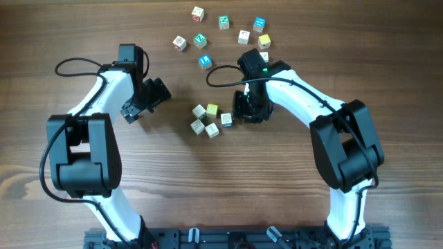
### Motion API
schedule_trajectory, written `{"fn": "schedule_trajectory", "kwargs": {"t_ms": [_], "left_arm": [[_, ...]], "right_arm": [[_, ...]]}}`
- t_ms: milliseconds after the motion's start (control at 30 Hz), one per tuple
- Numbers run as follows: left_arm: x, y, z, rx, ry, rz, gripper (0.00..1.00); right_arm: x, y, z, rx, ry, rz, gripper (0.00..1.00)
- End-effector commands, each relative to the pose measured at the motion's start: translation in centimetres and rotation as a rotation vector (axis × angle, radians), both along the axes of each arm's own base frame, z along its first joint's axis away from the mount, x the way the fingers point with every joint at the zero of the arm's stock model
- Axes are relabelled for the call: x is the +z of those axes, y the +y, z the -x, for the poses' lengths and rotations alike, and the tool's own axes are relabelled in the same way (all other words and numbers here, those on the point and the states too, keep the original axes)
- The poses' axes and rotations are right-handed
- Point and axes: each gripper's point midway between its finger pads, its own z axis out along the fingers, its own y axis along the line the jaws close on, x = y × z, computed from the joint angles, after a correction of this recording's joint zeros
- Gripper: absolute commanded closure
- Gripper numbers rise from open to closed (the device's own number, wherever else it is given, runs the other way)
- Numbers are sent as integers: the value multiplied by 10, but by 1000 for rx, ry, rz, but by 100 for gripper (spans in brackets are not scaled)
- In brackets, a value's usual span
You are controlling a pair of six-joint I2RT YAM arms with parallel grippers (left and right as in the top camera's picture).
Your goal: Form a circle
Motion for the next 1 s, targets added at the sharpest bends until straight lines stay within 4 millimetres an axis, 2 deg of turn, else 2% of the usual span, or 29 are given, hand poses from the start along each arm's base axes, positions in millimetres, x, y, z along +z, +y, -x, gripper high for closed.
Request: {"fn": "schedule_trajectory", "kwargs": {"t_ms": [0, 267, 333, 533, 700, 967], "left_arm": [[-6, 3, 3, 10, 15, -9, 0], [-6, 3, 3, 10, 15, -9, 0], [-6, 3, 3, 10, 15, -9, 0], [-6, 3, 3, 10, 15, -9, 0], [-6, 3, 3, 10, 15, -9, 0], [-6, 3, 3, 10, 15, -9, 0]], "right_arm": [[0, 5, 2, -7, 9, -20, 64], [1, 11, 8, 6, 22, -34, 63], [1, 13, 8, 11, 19, -35, 60], [1, 14, 7, -9, 19, -36, 60], [-2, 7, 2, -14, -12, 10, 60], [0, 14, 2, -11, -6, -28, 60]]}}
